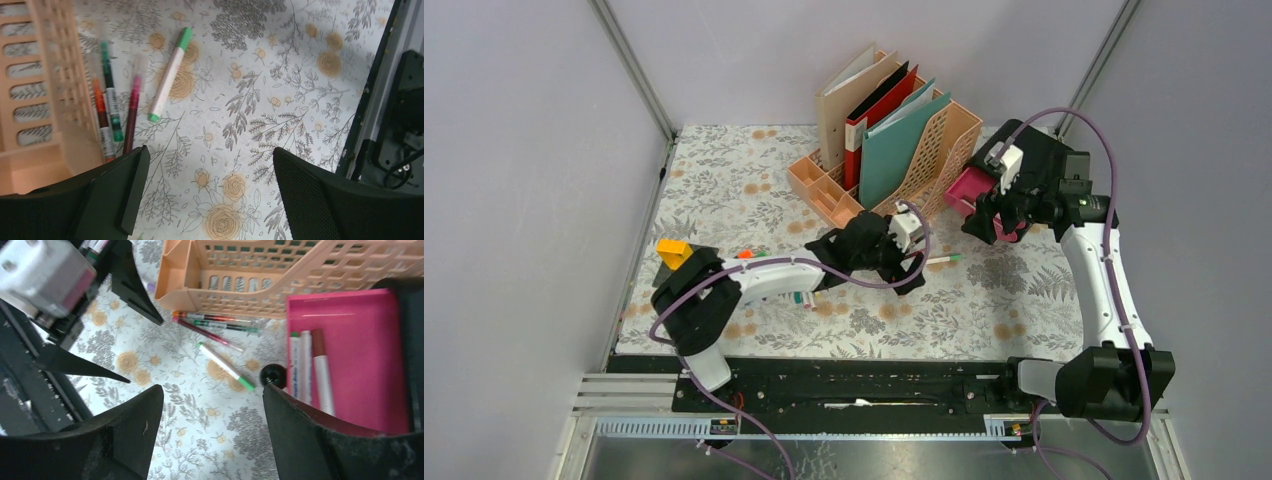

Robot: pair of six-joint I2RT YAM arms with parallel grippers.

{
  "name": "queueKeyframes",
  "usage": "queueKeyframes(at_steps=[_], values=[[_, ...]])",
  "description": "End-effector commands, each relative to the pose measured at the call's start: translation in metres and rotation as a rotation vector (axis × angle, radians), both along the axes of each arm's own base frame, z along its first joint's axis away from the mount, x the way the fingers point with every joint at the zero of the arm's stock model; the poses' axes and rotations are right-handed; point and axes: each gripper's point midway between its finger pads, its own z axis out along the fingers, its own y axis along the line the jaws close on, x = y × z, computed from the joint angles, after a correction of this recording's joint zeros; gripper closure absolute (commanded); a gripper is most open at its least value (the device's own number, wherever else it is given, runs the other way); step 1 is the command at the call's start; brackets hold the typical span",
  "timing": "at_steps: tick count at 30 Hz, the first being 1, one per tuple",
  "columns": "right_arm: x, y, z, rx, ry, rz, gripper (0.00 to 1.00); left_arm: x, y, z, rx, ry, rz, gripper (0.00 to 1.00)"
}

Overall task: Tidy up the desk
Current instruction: Place the stationery in the drawer, then pick up the stationery from the center of the board.

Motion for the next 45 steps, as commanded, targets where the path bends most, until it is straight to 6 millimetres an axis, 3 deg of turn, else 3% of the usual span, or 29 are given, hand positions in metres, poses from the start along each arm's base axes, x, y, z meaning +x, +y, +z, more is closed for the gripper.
queueKeyframes(at_steps=[1,8,15,24,28,31,32,36,40,45], values=[[-0.013,0.010,-0.009,0.073,0.051,0.064,0.20,-0.005,-0.024,-0.005,0.057,-0.110,-0.156,0.02],[-0.011,-0.001,-0.024,0.058,0.068,0.025,0.20,0.006,-0.052,-0.028,0.076,-0.106,-0.208,0.10],[-0.009,-0.008,-0.030,0.043,0.078,0.001,0.20,0.022,-0.065,-0.047,0.114,-0.114,-0.209,0.19],[-0.008,-0.010,-0.033,0.041,0.080,-0.005,0.20,0.042,-0.073,-0.039,0.102,0.023,-0.134,0.19],[-0.009,-0.011,-0.035,0.030,0.077,-0.007,0.20,0.034,-0.067,-0.022,0.042,0.093,-0.136,0.19],[-0.013,-0.009,-0.035,0.025,0.065,0.024,0.20,0.020,-0.059,0.004,-0.023,0.083,-0.157,0.19],[-0.015,-0.008,-0.034,0.027,0.063,0.042,0.20,0.015,-0.055,0.021,-0.058,0.061,-0.162,0.18],[-0.027,0.003,-0.028,0.060,0.039,0.140,0.21,0.003,-0.030,0.055,-0.125,0.009,-0.131,0.18],[-0.046,0.019,-0.025,0.098,0.001,0.289,0.20,0.002,0.010,0.075,-0.171,-0.030,-0.028,0.16],[-0.062,0.029,-0.030,0.017,-0.094,0.485,0.11,0.008,0.065,0.091,-0.229,-0.063,0.134,0.08]])
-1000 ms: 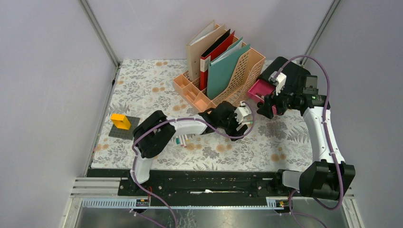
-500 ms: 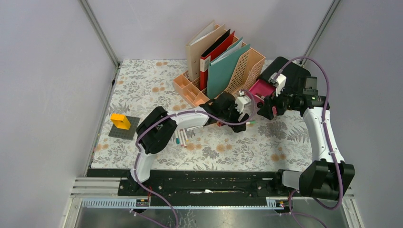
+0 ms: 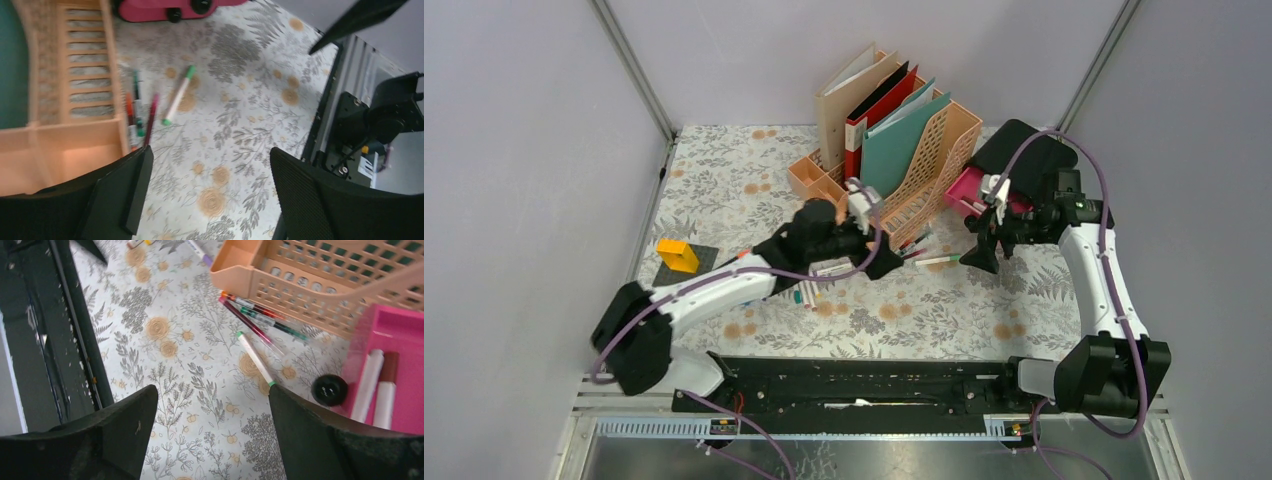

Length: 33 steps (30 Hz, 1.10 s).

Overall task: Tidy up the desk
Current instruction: Pick up the stationery from the center of the board.

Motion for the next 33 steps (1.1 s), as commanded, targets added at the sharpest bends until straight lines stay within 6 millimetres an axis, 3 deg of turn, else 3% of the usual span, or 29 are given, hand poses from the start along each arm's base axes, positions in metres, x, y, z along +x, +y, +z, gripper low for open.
queueKeyframes(at_steps=[1,6,11,26,33], values=[[-0.015,0.015,0.005,-0.026,-0.129,0.215,0.10,0.019,0.043,0.019,-0.093,-0.029,0.181,0.05],[-0.011,0.020,-0.024,-0.168,-0.232,0.371,0.07,0.032,0.095,0.019,-0.155,-0.006,0.366,0.01],[0.010,0.023,-0.057,-0.318,-0.213,0.398,0.08,0.040,0.124,0.009,-0.173,0.039,0.483,0.01],[0.050,0.020,-0.134,-0.603,-0.131,0.426,0.30,0.036,0.144,0.008,-0.184,0.012,0.540,0.01],[0.054,0.017,-0.164,-0.690,-0.094,0.428,0.40,0.036,0.145,0.002,-0.175,0.016,0.546,0.01]])
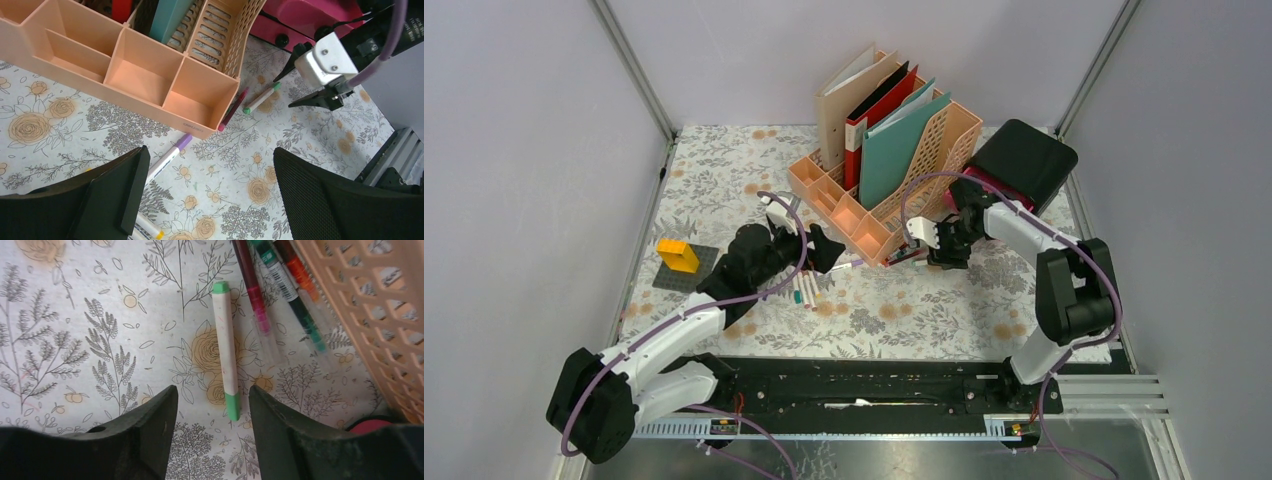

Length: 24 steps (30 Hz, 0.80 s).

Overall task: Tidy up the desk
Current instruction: Pick up the stationery from the center of the board.

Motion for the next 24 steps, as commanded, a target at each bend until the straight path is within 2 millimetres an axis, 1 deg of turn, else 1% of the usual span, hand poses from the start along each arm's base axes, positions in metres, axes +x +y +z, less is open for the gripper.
queueKeyframes(at_steps=[1,8,11,21,24], values=[[0.003,-0.005,-0.016,-0.074,-0.007,-0.017,0.42,0.004,0.002,0.010,-0.028,-0.047,0.018,0.01],[0.002,-0.003,-0.034,-0.133,0.024,-0.013,0.52,0.007,0.003,0.008,-0.021,-0.047,0.021,0.01],[0.002,-0.003,-0.040,-0.152,0.037,-0.024,0.58,0.006,0.004,0.007,-0.017,-0.044,0.025,0.01],[-0.014,-0.004,-0.059,-0.218,0.067,-0.008,0.77,0.006,0.006,0.005,-0.012,-0.041,0.031,0.01],[-0.019,-0.003,-0.062,-0.230,0.065,-0.014,0.84,0.006,0.006,0.006,-0.015,-0.043,0.032,0.01]])
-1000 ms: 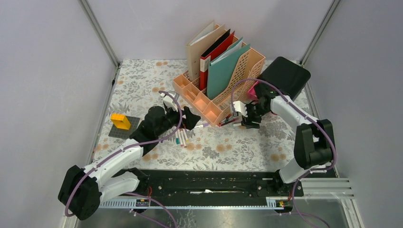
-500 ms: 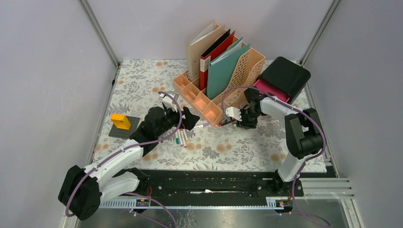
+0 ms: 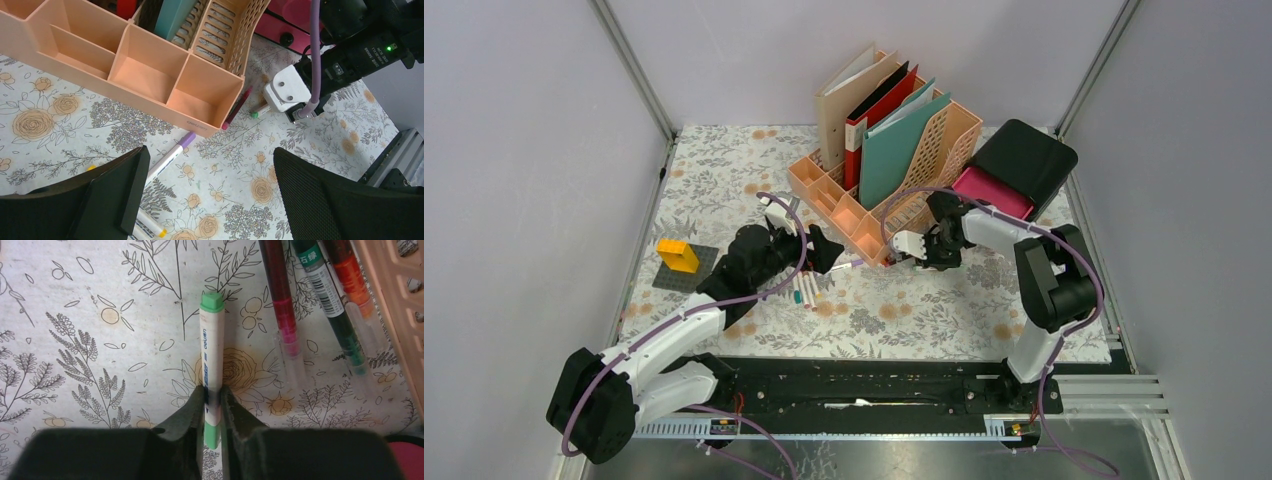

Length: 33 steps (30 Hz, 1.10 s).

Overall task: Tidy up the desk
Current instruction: Pick up the stationery from the center of the board.

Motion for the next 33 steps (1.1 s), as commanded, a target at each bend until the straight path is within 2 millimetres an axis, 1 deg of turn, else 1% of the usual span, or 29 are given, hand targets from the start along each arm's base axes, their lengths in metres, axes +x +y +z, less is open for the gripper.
queueKeyframes(at_steps=[1,6,8,12,20,24,27,30,33], values=[[-0.019,0.001,-0.017,-0.040,0.038,-0.006,0.89,0.005,0.003,0.012,-0.024,-0.049,0.020,0.01],[-0.034,0.011,-0.014,-0.015,0.043,-0.017,1.00,0.003,0.004,0.012,-0.034,-0.046,0.023,0.01],[-0.041,0.017,-0.006,0.028,0.053,-0.029,1.00,0.003,0.004,0.013,-0.037,-0.044,0.023,0.01],[-0.051,0.034,0.019,0.143,0.070,-0.048,1.00,0.002,0.003,0.014,-0.044,-0.043,0.022,0.01],[-0.058,0.066,0.080,0.346,0.077,-0.062,1.00,0.003,-0.001,0.016,-0.069,-0.034,0.014,0.01],[-0.052,0.072,0.116,0.390,0.033,-0.061,1.00,0.002,-0.001,0.015,-0.074,-0.027,0.015,0.01],[-0.038,0.071,0.149,0.412,-0.043,-0.088,1.00,0.003,0.001,0.015,-0.080,-0.023,0.023,0.01],[-0.026,0.064,0.174,0.436,-0.098,-0.126,1.00,0.003,0.001,0.015,-0.086,-0.022,0.027,0.01],[-0.012,0.050,0.197,0.465,-0.149,-0.186,1.00,0.003,0.002,0.015,-0.089,-0.020,0.029,0.01]])
